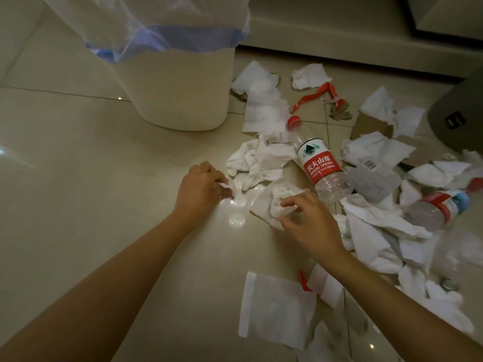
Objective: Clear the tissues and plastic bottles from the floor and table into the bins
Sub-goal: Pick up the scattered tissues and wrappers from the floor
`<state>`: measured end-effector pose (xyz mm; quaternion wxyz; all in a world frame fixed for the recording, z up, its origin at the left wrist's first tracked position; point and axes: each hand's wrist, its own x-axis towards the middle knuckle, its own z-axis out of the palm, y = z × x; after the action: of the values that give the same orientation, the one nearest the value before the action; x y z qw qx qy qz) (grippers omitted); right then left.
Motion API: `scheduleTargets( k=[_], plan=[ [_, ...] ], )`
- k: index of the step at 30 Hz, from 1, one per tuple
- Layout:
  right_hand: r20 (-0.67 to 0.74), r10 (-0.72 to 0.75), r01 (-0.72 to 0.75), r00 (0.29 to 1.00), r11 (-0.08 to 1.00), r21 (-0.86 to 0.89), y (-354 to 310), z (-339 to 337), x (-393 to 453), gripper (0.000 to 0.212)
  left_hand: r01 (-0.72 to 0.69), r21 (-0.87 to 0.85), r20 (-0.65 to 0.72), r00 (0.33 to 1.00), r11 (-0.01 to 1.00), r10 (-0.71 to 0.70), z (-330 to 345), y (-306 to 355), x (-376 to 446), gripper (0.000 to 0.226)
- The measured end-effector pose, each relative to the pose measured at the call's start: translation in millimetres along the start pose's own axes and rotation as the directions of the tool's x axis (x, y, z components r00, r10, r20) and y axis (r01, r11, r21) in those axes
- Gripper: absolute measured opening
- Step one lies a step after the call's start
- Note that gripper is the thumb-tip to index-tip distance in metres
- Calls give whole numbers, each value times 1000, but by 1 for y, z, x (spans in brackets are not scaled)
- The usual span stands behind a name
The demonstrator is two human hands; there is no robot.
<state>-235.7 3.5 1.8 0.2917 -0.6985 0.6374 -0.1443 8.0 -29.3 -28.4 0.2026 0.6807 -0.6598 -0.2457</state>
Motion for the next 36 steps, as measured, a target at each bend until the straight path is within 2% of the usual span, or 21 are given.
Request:
scheduleTargets(
  k=[3, 5, 8, 10, 12, 14, 16, 18, 20, 22, 24, 29, 33, 36],
  plan=[
    [-53, -11, 8, 999, 998, -65, 6, 4, 3, 24, -120, 108, 102, 989, 987, 109, -1, 18, 32, 35],
    [-64, -1, -5, 998, 996, -84, 8, 5, 1, 29, -149, 96, 151, 979, 984, 133, -2, 26, 51, 40],
    [-60, -26, 18, 998, 992, -125, 8, 7, -1, 38, -209, 85, 178, 965, 974, 191, -1, 31, 70, 82],
    [-20, -11, 8, 1000, 990, -139, 8, 9, -1, 48, -270, 122, 281, 932, 955, 227, 1, 32, 78, 110],
    [27, 16, -12, 1000, 989, -145, 6, 12, 0, 60, -354, 211, 416, 876, 911, 245, 6, 36, 82, 118],
    [67, 31, -20, 997, 986, -167, 3, 16, 1, 71, -436, 302, 487, 835, 848, 256, 12, 39, 81, 105],
    [111, 29, -6, 993, 980, -200, -2, 19, 3, 75, -455, 281, 474, 831, 845, 290, 17, 37, 75, 77],
    [149, 30, 9, 988, 967, -254, -6, 20, 6, 71, -430, 193, 411, 851, 882, 325, 16, 31, 66, 49],
    [140, -11, 54, 990, 949, -310, -6, 22, 8, 62, -403, 133, 283, 891, 906, 355, 10, 22, 55, 37],
    [130, -35, 73, 991, 951, -301, -5, 24, 9, 51, -350, 89, 135, 932, 933, 337, -2, 9, 42, 33],
    [132, -46, 77, 990, 967, -242, -7, 28, 9, 39, -294, 103, 97, 954, 950, 285, -15, -7, 28, 34],
    [85, -45, 54, 995, 994, -100, -19, 29, 6, 29, -245, 197, 318, 932, 949, 174, -24, -28, -5, 59],
    [22, -99, 100, 995, 994, -44, -39, 17, 7, 31, -282, 206, 234, 944, 937, 233, -10, -27, -20, 34],
    [-3, -153, 153, 988, 987, -52, -57, 4, 11, 34, -243, 193, 196, 959, 951, 205, -11, -20, -24, 22]
  ],
)
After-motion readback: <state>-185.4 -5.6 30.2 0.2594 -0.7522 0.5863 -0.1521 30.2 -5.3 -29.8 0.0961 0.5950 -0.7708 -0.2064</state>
